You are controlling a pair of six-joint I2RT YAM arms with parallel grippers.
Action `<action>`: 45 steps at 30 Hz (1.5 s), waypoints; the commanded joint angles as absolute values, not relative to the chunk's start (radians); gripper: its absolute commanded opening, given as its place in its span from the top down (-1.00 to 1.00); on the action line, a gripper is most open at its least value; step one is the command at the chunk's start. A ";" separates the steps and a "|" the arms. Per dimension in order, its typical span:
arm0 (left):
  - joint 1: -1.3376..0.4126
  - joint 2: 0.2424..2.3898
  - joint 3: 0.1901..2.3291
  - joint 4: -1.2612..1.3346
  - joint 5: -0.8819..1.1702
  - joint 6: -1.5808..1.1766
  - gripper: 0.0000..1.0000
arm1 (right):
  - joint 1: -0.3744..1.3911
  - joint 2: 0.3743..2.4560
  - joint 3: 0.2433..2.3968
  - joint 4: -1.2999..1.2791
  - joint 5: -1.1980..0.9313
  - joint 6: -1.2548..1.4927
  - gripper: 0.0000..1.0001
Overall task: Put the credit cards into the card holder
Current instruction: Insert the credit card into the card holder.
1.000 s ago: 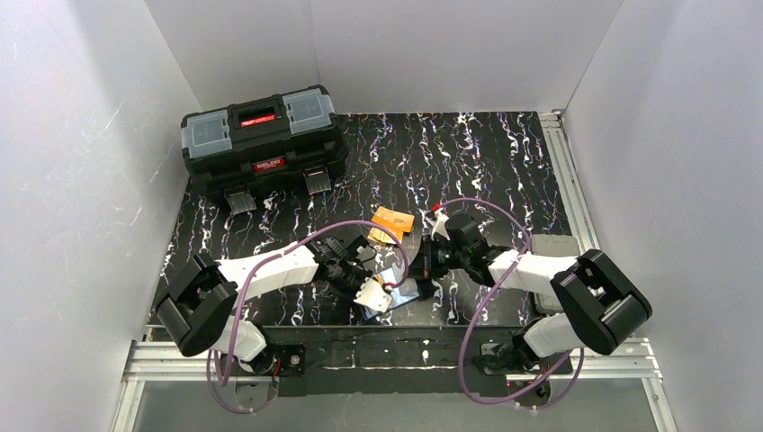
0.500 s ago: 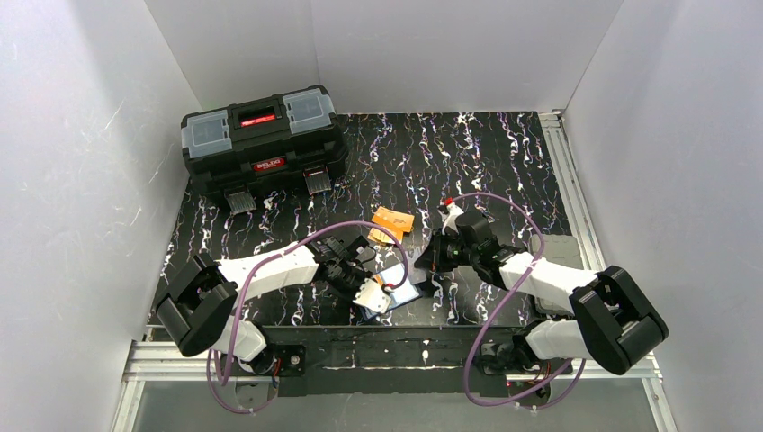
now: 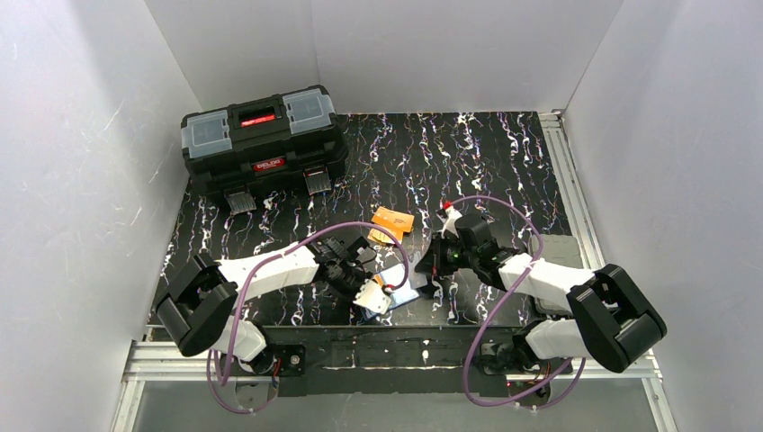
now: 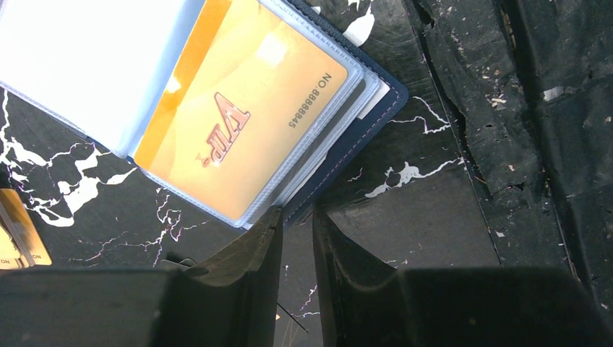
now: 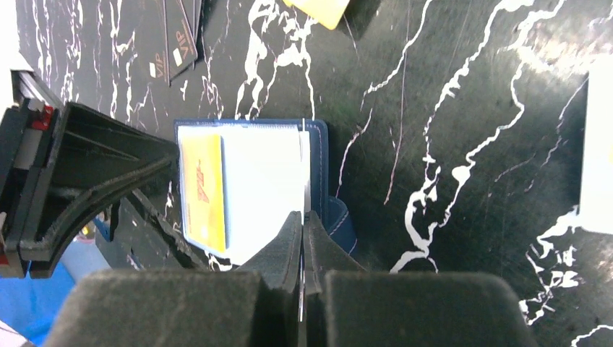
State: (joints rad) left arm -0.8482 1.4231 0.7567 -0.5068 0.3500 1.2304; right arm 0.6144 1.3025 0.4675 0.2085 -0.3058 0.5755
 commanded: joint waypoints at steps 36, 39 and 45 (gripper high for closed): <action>-0.867 1.419 0.784 -0.543 0.362 1.239 0.60 | 0.674 1.379 0.623 0.064 -0.405 0.493 0.97; -0.867 1.419 0.780 -0.541 0.362 1.242 0.60 | 0.679 1.384 0.610 0.090 -0.429 0.509 0.97; -0.867 1.417 0.783 -0.538 0.359 1.243 0.61 | 0.691 1.408 0.596 0.183 -0.544 0.539 0.97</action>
State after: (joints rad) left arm -0.8616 1.4307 0.7677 -0.5133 0.3492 1.2312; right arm 0.6788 1.3956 0.6056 0.0856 -0.4473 0.5186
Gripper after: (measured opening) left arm 0.198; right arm 0.024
